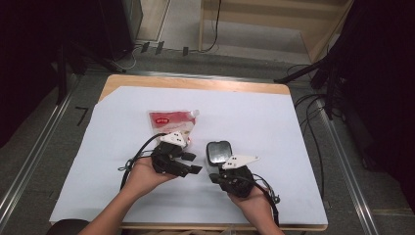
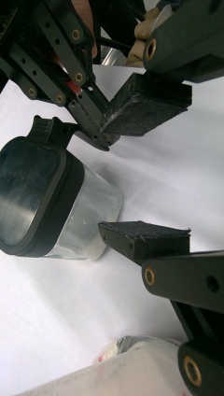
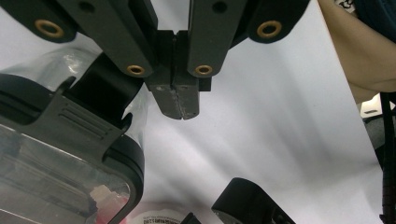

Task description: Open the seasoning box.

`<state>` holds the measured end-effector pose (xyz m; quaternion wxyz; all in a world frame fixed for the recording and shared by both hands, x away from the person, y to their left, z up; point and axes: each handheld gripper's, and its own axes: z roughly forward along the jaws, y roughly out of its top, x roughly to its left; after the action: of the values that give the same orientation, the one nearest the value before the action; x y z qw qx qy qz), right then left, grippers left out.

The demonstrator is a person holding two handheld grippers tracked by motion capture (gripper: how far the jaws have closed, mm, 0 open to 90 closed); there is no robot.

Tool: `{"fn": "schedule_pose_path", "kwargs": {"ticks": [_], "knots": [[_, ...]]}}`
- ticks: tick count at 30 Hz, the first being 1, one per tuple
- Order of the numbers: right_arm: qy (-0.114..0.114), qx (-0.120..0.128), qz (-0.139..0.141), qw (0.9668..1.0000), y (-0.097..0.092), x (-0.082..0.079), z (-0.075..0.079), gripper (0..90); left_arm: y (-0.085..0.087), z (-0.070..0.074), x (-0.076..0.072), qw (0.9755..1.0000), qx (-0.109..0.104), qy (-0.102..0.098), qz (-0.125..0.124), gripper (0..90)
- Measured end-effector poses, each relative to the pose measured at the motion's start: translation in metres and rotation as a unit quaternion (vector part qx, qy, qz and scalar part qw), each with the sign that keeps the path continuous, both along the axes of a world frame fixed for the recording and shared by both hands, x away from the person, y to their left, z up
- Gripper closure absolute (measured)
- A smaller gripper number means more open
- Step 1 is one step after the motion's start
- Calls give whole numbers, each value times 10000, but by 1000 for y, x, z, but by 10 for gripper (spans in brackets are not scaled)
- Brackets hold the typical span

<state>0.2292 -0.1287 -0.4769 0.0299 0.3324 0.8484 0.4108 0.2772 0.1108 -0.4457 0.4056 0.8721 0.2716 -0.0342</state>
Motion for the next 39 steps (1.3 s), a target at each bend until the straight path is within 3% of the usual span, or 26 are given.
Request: {"fn": "schedule_pose_path", "kwargs": {"ticks": [8,17,23,26,29,39], "knots": [[-39,-123,-65,9999,-3,0,0,900,2,0,1,10000,-33,-36,76,432],[56,-43,-258,9996,-21,7,3,900,1,-1,1,9999,-51,-91,61,422],[25,-169,-289,9994,-28,9,4,900,0,-1,0,9999,-56,-147,20,414],[59,-209,-378,9990,-37,13,5,900,0,-2,0,10000,-42,-63,56,416],[85,-290,-466,9985,-45,15,6,900,0,-2,1,9999,-54,-101,40,416],[161,-200,-782,9966,-69,26,9,900,0,-3,1,9999,12,-79,95,402]]}}
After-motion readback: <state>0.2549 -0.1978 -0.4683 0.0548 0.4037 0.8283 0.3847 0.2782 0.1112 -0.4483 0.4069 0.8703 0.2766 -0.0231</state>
